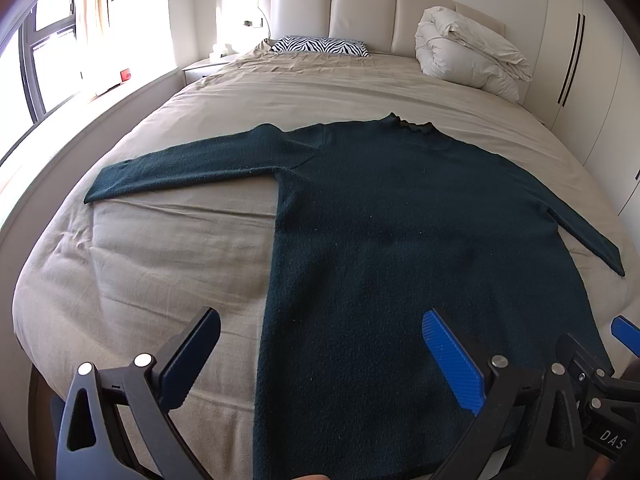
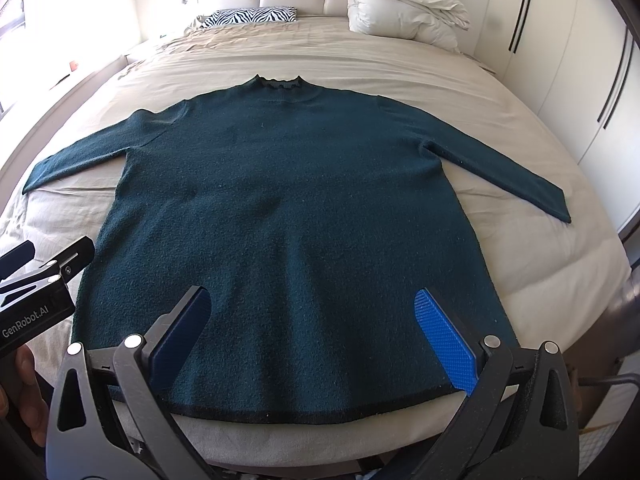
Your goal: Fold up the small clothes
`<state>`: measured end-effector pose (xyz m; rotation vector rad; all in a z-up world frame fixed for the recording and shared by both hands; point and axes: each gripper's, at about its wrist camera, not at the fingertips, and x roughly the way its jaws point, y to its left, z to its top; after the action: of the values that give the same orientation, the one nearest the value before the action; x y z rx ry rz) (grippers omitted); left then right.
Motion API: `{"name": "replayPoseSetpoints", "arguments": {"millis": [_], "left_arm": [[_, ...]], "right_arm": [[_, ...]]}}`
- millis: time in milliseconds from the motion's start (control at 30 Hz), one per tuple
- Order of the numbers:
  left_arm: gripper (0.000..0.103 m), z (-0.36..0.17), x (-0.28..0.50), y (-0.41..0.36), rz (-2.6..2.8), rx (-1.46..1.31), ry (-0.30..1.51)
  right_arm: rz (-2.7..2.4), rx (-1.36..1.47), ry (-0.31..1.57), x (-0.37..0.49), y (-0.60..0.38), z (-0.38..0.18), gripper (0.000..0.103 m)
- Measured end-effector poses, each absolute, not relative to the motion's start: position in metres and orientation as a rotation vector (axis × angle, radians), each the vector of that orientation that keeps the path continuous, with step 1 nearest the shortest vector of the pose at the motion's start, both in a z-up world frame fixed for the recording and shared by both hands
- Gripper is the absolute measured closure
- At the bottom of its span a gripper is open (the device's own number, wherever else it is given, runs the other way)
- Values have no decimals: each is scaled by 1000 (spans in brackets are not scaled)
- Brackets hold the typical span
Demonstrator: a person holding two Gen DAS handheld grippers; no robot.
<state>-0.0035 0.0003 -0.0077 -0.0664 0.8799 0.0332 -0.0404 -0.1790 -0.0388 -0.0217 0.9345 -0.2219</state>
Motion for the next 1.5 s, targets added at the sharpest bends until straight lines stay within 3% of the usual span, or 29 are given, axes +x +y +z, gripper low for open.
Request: {"name": "replayPoseSetpoints", "arguments": {"millis": [1500], "left_arm": [[0,-15,-4,5,29,-83,889]], "right_arm": [[-219,-28,944,-37,-175,-47,0]]}}
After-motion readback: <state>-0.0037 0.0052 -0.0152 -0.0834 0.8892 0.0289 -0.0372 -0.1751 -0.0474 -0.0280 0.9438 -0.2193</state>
